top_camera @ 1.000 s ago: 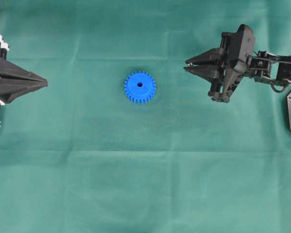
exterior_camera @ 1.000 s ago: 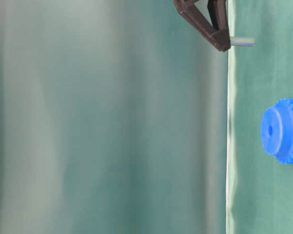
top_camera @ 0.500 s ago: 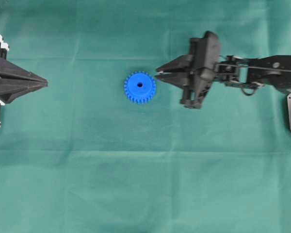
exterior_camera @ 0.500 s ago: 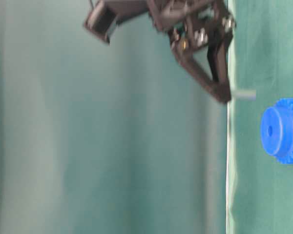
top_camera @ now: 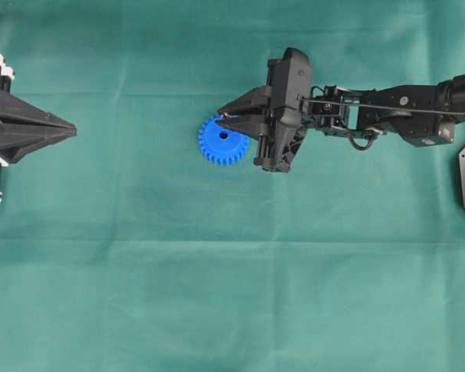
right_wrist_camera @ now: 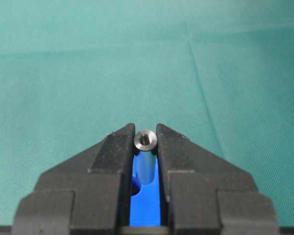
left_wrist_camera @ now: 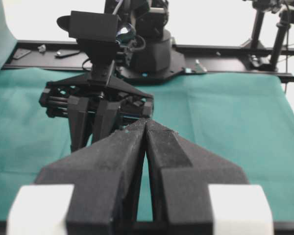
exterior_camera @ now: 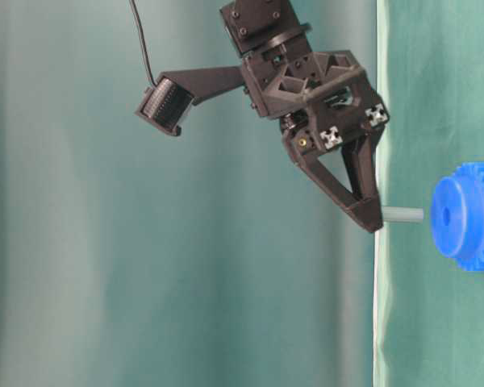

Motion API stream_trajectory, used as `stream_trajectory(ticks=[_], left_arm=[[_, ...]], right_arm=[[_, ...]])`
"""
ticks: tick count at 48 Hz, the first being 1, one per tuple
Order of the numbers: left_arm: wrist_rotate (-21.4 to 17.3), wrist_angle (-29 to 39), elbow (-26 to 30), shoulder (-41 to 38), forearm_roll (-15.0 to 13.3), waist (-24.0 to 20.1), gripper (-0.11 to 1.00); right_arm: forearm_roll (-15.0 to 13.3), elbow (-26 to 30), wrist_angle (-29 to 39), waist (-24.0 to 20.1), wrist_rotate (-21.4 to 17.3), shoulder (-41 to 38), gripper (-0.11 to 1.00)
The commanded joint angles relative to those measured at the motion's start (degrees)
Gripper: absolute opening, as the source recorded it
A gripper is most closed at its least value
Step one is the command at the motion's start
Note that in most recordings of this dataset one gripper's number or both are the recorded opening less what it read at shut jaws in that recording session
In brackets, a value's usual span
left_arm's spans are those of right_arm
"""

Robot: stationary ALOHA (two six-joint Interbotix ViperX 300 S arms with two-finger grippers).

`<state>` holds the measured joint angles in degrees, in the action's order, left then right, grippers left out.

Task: Insert the shaft placed at a random location into the center hole of the medium gear at another random location.
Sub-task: 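Align the held shaft with the gear hole and lower it in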

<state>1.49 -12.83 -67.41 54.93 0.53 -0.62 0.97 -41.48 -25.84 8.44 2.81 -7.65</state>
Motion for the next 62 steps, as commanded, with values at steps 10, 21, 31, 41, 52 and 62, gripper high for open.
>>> stream_trajectory(ticks=[10,21,31,41,52,62], left_arm=[[0.0,-0.26,1.05,-0.35,0.09,-0.44,0.0],[0.0,-0.26,1.05,-0.35,0.18,-0.44,0.0],[0.0,0.09,1.05,-0.35,0.09,-0.44,0.0],[0.0,0.26,1.05,-0.35,0.09,-0.44,0.0],[0.0,0.26,1.14,-0.35,0.18,-0.44,0.0],[0.0,0.26,1.14,-0.35,0.09,-0.44,0.0]], right_arm=[[0.0,1.41,-0.18,0.0,0.7,-0.18,0.13],[0.18,1.76,-0.18,0.0,0.62,-2.37,0.13],[0.18,1.49,-0.18,0.0,0.53,-2.55,0.13],[0.18,1.76,0.09,0.0,0.62,-2.02,0.13],[0.0,1.41,0.09,0.0,0.7,1.32,0.13],[0.0,1.23,0.18,-0.35,0.7,2.29,0.13]])
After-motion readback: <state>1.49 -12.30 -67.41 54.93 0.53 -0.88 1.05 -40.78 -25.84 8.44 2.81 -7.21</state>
